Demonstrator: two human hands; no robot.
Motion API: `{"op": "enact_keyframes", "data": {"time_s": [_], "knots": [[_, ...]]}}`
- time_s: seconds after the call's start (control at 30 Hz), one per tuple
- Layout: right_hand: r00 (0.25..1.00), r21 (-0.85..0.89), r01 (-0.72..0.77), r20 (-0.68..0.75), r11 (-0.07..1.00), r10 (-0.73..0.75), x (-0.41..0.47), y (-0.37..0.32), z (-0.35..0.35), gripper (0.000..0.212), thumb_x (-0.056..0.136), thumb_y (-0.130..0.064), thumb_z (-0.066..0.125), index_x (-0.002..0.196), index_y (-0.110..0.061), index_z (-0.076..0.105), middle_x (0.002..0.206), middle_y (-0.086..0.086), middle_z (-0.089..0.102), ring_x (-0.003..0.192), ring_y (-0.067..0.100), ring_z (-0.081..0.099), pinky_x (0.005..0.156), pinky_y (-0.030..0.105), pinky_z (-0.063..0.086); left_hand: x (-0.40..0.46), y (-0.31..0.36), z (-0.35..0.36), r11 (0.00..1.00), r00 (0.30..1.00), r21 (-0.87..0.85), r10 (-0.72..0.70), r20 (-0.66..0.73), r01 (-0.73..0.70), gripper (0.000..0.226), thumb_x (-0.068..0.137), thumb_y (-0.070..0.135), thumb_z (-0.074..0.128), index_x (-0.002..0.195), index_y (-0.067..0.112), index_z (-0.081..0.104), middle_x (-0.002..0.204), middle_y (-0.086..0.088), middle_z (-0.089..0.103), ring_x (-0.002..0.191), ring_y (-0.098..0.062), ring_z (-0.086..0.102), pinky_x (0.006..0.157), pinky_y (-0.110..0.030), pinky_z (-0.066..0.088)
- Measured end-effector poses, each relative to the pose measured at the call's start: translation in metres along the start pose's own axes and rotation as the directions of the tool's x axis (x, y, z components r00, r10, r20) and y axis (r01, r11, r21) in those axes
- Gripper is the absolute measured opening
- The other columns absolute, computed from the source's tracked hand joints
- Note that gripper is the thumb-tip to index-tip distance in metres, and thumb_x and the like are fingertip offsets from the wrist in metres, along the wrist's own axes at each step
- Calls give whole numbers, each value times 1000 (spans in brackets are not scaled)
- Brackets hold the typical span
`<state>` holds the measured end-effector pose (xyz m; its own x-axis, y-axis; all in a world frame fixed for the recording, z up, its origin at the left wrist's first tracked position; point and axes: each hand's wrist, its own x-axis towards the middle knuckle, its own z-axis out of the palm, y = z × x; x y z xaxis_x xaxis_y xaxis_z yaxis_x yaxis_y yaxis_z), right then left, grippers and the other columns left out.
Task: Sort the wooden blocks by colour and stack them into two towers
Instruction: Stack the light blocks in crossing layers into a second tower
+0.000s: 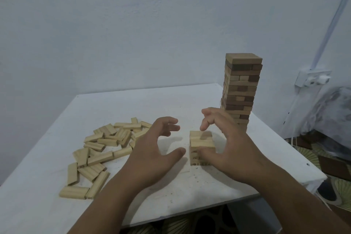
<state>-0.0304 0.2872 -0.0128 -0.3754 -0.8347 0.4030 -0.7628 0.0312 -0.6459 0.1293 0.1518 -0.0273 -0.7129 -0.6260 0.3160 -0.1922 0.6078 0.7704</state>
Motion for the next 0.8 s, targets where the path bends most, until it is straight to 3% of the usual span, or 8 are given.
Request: {"op": "enact_keyframes", "data": {"time_s": [0.07,0.17,0.3,0.37,0.5,0.63,0.7,0.8], "knots": [[998,-22,63,0,998,-63,1,-13,14,35,81,-19,73,100,-40,52,139,-35,35,127,-21,28,92,-1,25,-9,-6,-16,997,1000,79,22,-17,-21,42,84,25,73,115,45,54,116,33,59,113,11,51,88,-16,40],[984,-37,170,54,985,-168,1,-32,42,24,88,-21,66,101,-38,56,137,-33,39,126,-18,33,93,-3,26,-25,-21,-48,987,998,159,-20,-55,28,29,85,18,69,103,41,65,108,34,59,108,10,51,88,-25,48],[954,-60,258,170,964,-245,0,-47,79,20,94,-25,56,111,-34,63,129,-24,48,124,-8,39,100,12,36,-45,-39,-90,938,994,331,-104,-21,105,32,80,8,67,83,40,69,96,26,66,97,9,56,75,-7,40],[922,-75,300,277,951,-269,-2,-54,97,27,97,-26,51,120,-29,66,130,-18,52,123,0,41,101,18,37,-55,-47,-110,916,985,370,-173,15,156,32,77,8,67,78,40,72,89,22,68,92,5,58,71,-13,46],[873,-125,346,406,930,-271,1,-63,116,31,102,-23,45,123,-24,68,130,-13,57,117,11,43,95,21,36,-72,-58,-140,883,970,430,-235,61,187,28,73,19,73,83,46,74,93,23,67,97,3,58,89,-26,47],[924,-175,270,323,947,-204,2,-69,122,30,101,-29,44,118,-25,69,124,-14,52,113,3,45,89,12,32,-82,-67,-158,860,955,470,-277,102,199,26,70,36,66,88,53,71,98,25,69,93,-3,61,84,-30,51],[909,-192,288,362,938,-205,-1,-75,126,32,102,-33,41,125,-25,63,131,-14,46,117,4,39,95,14,31,-84,-69,-161,862,956,465,-276,102,199,23,72,36,75,87,53,72,96,25,69,89,-2,61,80,-27,52],[880,-216,340,417,915,-229,-7,-85,130,42,103,-39,38,145,-35,39,136,-14,39,119,11,31,101,23,32,-84,-70,-157,870,962,456,-256,89,189,19,73,35,82,83,50,74,93,25,69,87,-1,59,77,-22,51]]}}
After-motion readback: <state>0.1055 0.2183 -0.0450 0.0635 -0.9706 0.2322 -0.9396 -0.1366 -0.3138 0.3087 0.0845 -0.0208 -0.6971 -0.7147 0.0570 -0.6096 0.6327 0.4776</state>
